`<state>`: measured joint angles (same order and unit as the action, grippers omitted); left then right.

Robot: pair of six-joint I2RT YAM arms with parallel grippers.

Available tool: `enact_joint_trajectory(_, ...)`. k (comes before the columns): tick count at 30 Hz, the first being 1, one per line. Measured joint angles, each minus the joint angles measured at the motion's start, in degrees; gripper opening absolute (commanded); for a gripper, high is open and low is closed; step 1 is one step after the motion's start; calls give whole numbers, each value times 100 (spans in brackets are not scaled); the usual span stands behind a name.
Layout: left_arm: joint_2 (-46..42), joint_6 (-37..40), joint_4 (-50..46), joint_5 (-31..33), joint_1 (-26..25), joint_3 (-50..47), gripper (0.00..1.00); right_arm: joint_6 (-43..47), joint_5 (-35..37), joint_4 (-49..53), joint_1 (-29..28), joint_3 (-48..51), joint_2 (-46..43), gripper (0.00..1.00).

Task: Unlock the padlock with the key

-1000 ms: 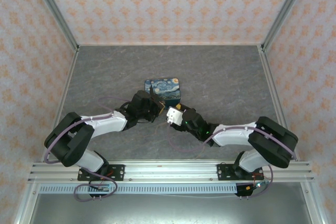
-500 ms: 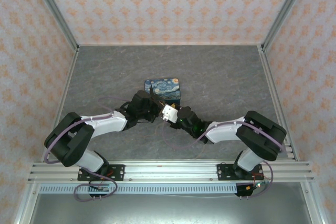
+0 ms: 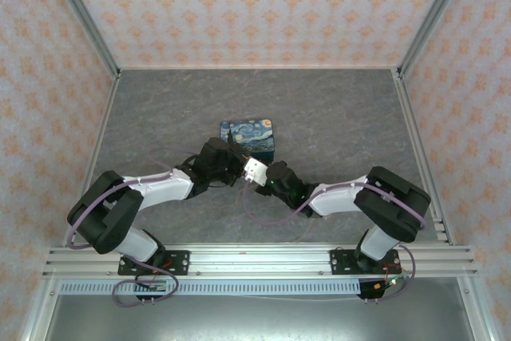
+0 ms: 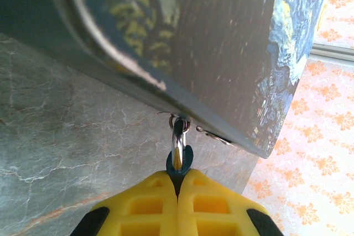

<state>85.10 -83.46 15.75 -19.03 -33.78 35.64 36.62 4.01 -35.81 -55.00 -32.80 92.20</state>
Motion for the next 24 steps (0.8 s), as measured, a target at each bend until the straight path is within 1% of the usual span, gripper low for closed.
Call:
enact_joint_trajectory(5,0,-11,0,2,0,0,0,-46,7,-9,-9,-2,22,9)
enact_joint_trajectory(13,0,-28,0,7,2,0,0,-188,63,-37,-22,-2,33,0)
enact_joint_trajectory(19,0,-31,0,50,2,0,0,-361,138,-177,-35,-2,122,0)
enact_joint_trajectory(24,0,-33,2,92,7,0,0,-741,68,-286,-7,-2,162,0)
